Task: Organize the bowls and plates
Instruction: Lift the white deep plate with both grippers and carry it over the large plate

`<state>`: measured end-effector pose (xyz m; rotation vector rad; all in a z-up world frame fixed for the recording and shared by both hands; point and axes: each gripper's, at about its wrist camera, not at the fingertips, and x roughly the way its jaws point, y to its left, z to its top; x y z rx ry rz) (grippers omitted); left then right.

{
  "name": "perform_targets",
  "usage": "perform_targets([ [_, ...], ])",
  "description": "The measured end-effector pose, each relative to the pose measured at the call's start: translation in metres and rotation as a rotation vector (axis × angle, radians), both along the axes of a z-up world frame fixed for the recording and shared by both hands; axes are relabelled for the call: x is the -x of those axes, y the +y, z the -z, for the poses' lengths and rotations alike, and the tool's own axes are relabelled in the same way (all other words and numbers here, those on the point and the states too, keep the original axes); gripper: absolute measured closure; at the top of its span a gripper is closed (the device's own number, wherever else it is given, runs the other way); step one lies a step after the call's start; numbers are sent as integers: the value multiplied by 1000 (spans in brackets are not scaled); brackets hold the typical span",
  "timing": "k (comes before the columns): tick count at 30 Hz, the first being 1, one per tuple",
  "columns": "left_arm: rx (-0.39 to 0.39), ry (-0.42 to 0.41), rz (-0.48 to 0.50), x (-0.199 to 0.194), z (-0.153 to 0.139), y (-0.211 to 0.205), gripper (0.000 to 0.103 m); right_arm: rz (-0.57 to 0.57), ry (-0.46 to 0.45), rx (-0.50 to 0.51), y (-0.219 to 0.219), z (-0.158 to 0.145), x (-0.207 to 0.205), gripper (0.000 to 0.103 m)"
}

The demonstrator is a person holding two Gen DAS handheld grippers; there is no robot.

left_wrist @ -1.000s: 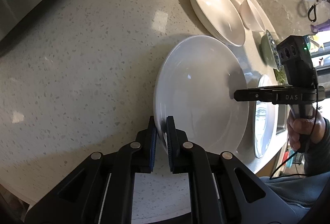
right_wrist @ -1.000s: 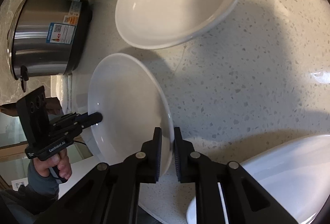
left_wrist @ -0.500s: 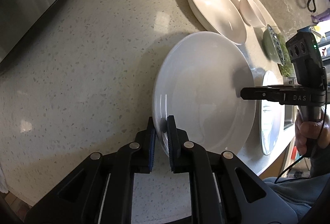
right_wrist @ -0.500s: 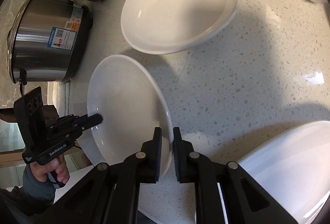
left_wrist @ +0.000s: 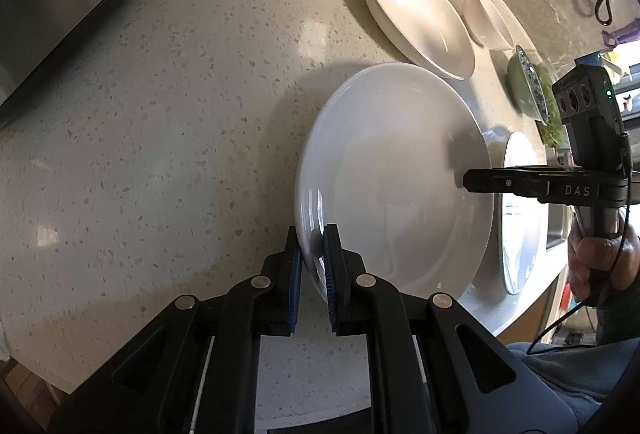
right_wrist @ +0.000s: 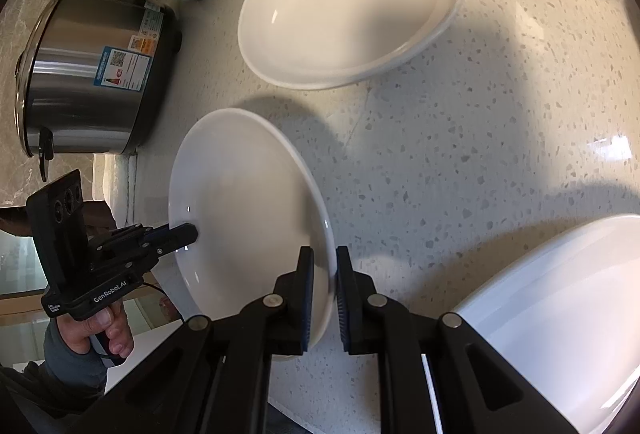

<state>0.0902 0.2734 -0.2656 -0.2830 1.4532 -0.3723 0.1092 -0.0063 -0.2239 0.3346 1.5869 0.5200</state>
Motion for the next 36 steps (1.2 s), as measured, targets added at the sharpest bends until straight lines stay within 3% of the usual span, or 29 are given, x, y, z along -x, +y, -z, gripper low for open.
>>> perform_targets([
  [19, 2, 7, -9, 15, -26, -20, 94, 54, -15, -70, -23, -19, 22, 90],
  [36, -1, -36, 71, 11, -61, -90, 95, 155, -47, -94, -79, -42, 47, 88],
])
